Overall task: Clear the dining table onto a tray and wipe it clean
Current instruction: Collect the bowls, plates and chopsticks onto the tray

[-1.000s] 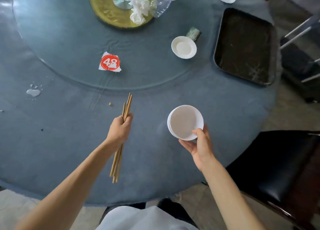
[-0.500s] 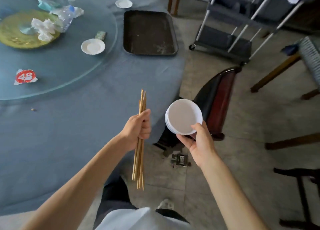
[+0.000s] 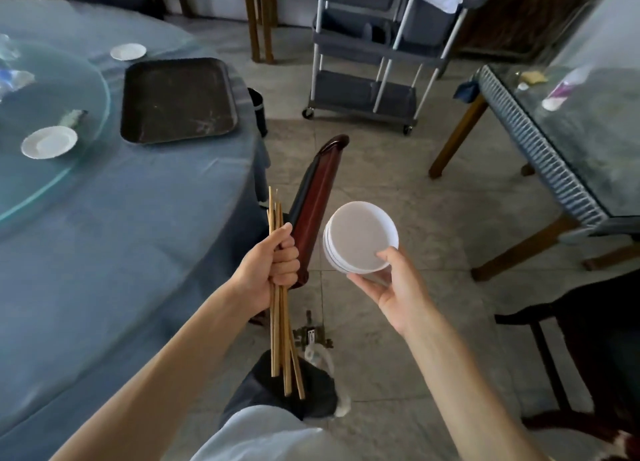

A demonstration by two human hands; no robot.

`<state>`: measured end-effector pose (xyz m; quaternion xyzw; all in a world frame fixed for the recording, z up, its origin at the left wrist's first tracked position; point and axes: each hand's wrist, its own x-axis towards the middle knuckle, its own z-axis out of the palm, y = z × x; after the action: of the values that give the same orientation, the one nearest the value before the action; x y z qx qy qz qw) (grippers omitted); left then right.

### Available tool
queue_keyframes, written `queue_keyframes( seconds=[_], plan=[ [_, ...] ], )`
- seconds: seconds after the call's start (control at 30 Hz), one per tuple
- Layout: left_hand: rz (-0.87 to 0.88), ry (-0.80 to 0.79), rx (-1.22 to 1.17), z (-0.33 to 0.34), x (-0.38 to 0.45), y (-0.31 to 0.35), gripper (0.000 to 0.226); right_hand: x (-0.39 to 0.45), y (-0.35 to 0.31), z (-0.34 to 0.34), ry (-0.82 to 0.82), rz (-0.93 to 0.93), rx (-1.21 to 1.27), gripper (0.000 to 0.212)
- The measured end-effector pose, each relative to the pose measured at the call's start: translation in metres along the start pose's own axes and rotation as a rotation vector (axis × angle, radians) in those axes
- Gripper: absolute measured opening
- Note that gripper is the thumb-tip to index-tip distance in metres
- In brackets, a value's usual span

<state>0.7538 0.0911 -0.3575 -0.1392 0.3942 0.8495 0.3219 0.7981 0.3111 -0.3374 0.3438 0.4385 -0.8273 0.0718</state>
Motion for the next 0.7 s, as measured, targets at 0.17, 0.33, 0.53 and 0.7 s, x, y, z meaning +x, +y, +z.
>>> queue_keyframes(
  seconds=[0.17,0.33,0.53,0.7],
  plan=[
    [-0.005,-0.004,0.004,0.039,0.064,-0.005,0.039,0.058,-0.051,-0.026,0.033,0.109,0.067,0.032],
    [0.020,-0.007,-0.025,0.094,0.146,0.000,0.037,0.128,-0.119,-0.045,0.038,0.196,0.029,0.036],
    [0.032,0.058,-0.042,0.145,0.229,0.017,0.034,0.199,-0.203,-0.060,0.053,0.194,0.003,0.031],
    [0.063,0.099,-0.059,0.162,0.276,0.054,0.036,0.253,-0.253,-0.050,0.021,0.238,-0.008,0.028]
  ],
)
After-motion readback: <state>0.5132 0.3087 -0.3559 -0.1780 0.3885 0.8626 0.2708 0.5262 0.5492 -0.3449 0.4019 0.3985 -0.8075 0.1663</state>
